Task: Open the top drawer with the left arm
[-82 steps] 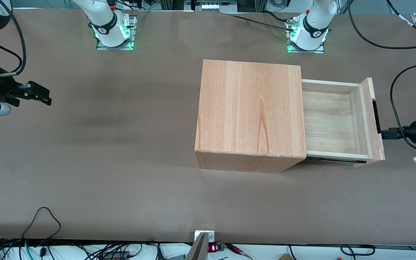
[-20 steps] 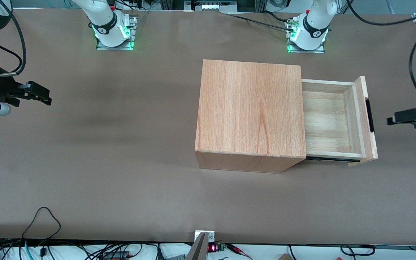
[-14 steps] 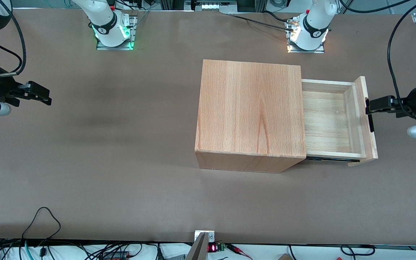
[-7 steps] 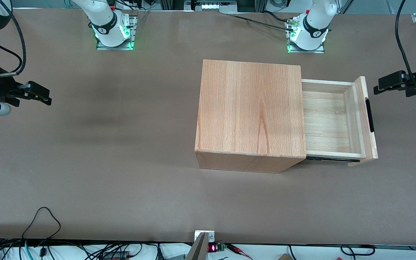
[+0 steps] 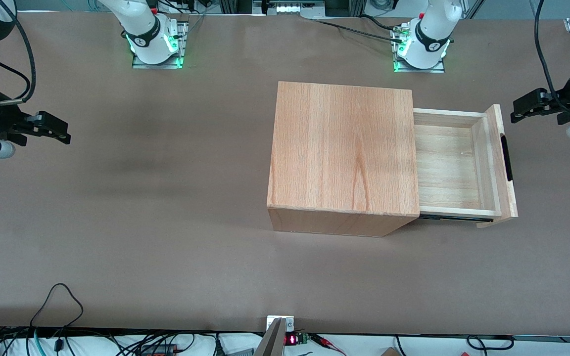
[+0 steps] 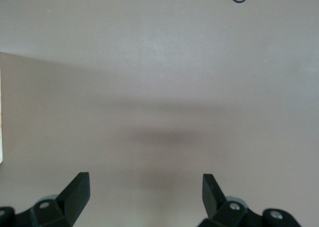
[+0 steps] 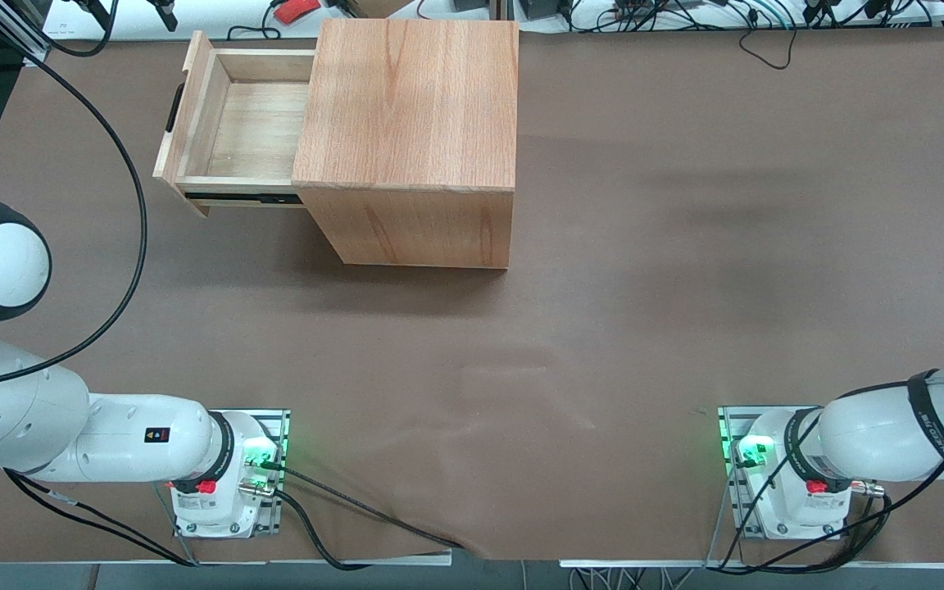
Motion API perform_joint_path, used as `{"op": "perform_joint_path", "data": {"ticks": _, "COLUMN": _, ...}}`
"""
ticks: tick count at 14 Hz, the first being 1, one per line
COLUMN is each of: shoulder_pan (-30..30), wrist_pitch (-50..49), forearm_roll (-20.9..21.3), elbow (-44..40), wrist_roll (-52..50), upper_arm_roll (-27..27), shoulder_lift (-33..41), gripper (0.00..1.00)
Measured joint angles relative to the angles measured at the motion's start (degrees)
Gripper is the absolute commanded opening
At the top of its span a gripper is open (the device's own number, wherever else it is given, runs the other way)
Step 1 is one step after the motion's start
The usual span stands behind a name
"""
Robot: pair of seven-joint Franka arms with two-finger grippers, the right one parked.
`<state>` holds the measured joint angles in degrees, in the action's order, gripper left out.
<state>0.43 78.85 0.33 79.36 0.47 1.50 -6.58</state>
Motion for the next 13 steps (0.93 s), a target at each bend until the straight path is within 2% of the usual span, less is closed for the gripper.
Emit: {"op": "perform_joint_path", "data": {"ticks": 13, "shoulder_pan": 0.0, "wrist_pitch": -1.5, "forearm_roll": 0.0, "elbow": 0.8, "wrist_roll": -2.4, "upper_arm_roll": 0.6, "shoulder_lift": 1.7, "gripper": 1.00}}
